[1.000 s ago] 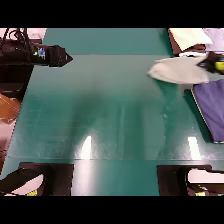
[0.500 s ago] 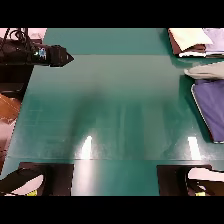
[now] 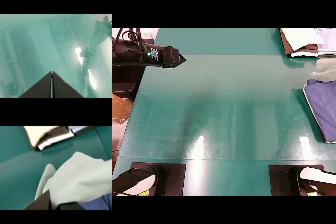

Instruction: Fold the shirts.

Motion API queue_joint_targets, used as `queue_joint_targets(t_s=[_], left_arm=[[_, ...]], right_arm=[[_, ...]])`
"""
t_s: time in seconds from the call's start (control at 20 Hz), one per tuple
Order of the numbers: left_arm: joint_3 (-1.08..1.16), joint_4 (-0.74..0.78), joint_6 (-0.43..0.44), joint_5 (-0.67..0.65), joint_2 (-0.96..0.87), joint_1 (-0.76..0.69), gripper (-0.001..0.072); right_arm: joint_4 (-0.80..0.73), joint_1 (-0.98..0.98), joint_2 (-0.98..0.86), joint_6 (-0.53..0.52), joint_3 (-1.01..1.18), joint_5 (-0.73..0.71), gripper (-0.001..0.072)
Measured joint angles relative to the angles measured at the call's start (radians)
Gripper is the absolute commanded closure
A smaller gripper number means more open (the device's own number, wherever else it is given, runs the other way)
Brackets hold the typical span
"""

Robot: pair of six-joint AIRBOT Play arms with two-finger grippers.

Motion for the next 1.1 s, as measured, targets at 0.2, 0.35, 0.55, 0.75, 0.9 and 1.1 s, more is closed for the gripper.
queue_joint_targets(t_s=[0.2,0.35,0.55,0.75,0.9,1.1], left_arm=[[0.0,0.0,0.006,-0.018,0.0,0.0,0.0685],[0.0,0.001,0.021,-0.03,0.0,0.0,0.0685],[0.0,0.001,0.03,-0.04,0.0,0.0,0.0685],[0.0,0.001,0.033,-0.05,0.0,0.0,0.0685],[0.0,0.001,0.035,-0.053,0.0,0.0,0.0684],[0.0,0.001,0.035,-0.037,0.0,0.0,0.0685]], right_arm=[[-0.078,-0.07,0.122,0.008,-0.198,0.054,0.0693],[-0.102,-0.161,0.23,0.011,-0.394,0.069,0.069],[-0.115,-0.288,0.355,0.003,-0.661,0.059,0.0397],[-0.117,-0.398,0.414,-0.015,-0.818,0.018,0.006],[-0.117,-0.468,0.414,-0.019,-0.839,0.009,0.0024],[-0.037,-0.459,0.413,-0.021,-0.8,0.013,0.0027]])
